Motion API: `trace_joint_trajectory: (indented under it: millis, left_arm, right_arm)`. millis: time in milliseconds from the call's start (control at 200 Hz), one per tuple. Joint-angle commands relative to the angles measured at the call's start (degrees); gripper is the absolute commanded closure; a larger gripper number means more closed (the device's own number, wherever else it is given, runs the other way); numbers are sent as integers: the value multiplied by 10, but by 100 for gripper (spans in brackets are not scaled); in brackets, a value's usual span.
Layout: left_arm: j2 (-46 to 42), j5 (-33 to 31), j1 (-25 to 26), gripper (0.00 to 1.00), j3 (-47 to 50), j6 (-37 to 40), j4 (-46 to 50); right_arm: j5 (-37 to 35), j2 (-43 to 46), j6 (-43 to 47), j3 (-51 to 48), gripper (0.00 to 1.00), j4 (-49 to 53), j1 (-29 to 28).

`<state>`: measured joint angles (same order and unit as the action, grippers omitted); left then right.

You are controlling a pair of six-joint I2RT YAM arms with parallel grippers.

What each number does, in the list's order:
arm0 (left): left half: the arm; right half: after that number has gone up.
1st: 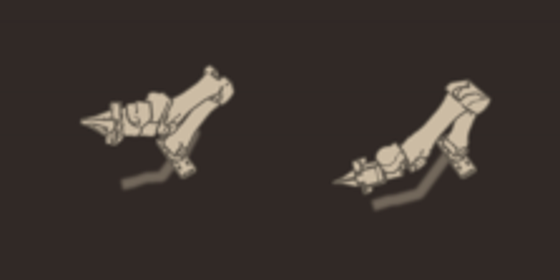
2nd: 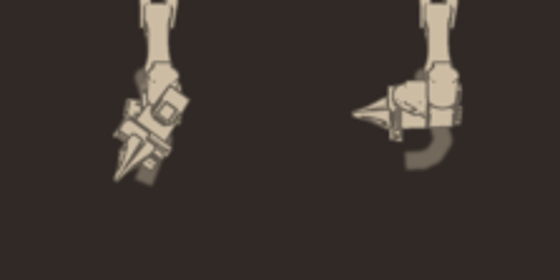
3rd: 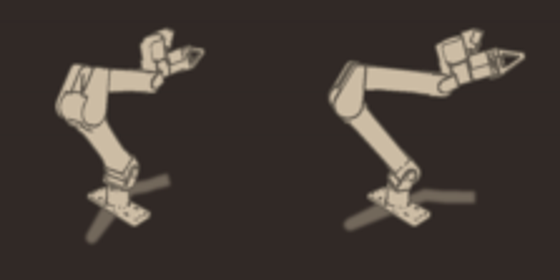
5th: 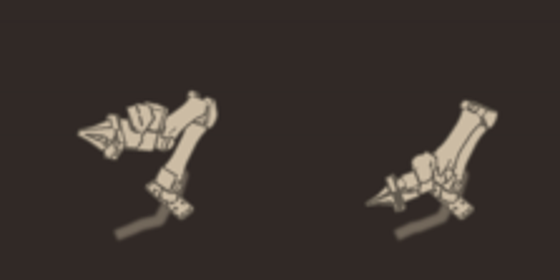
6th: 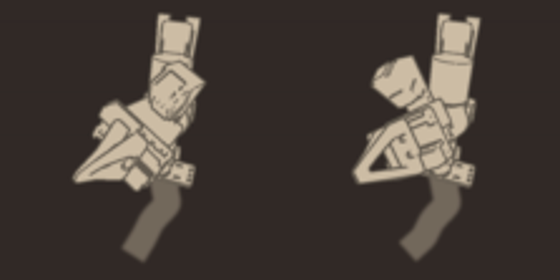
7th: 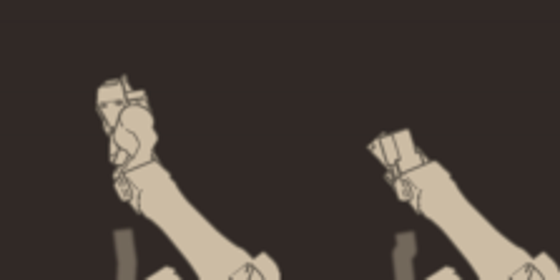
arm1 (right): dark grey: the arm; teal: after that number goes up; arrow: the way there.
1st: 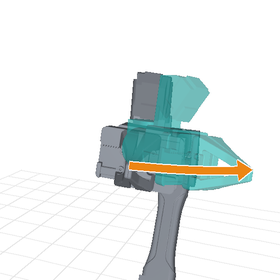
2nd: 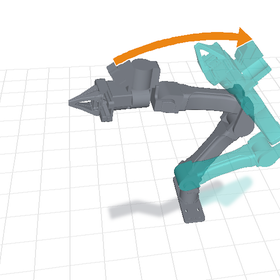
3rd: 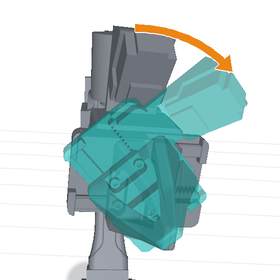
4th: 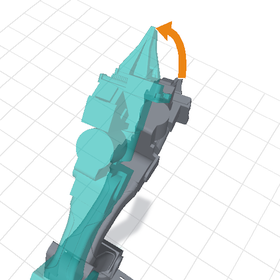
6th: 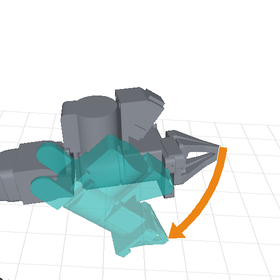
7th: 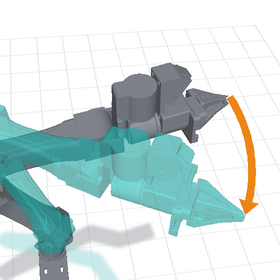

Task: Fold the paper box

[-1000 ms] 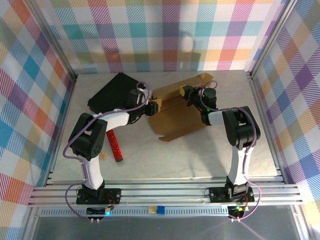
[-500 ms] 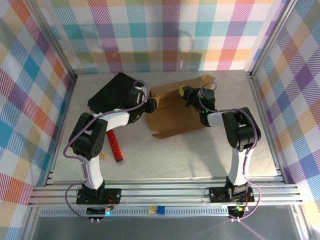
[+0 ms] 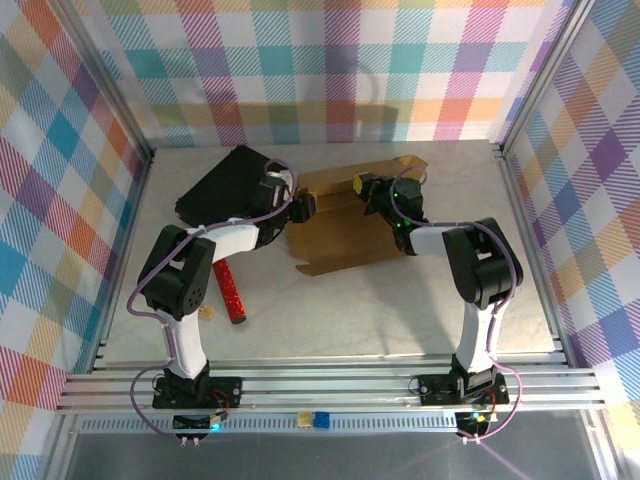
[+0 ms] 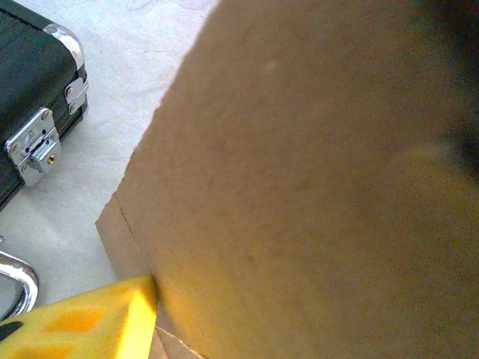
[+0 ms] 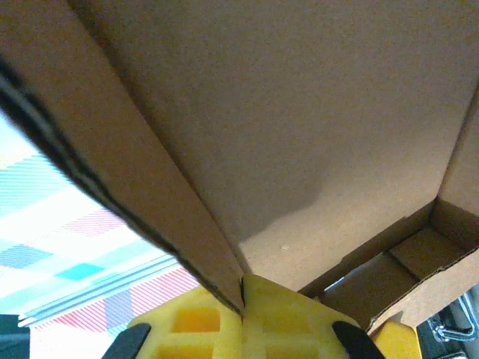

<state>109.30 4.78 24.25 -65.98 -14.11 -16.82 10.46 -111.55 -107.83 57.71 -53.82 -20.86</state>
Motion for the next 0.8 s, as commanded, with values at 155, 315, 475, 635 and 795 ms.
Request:
trace_joint_trajectory:
  millis: [155,315,475,635,795]
  left_arm:
    - [-8,3,-6,41,17,2,-43]
    - [-14,4,-16,42,23,0,-43]
    - [-10,7,-21,45,22,-21,-61]
    - [-11,-3,-22,48,26,-55,-86]
    - [-6,-2,-24,52,28,-75,-106]
  right_arm:
    - [4,22,-14,2,100,75,-12]
    - [5,26,-12,2,100,90,-14]
    - [-1,26,-18,0,100,98,-17]
    - [-18,22,-33,3,100,106,-24]
    - [-41,20,-51,15,100,130,-32]
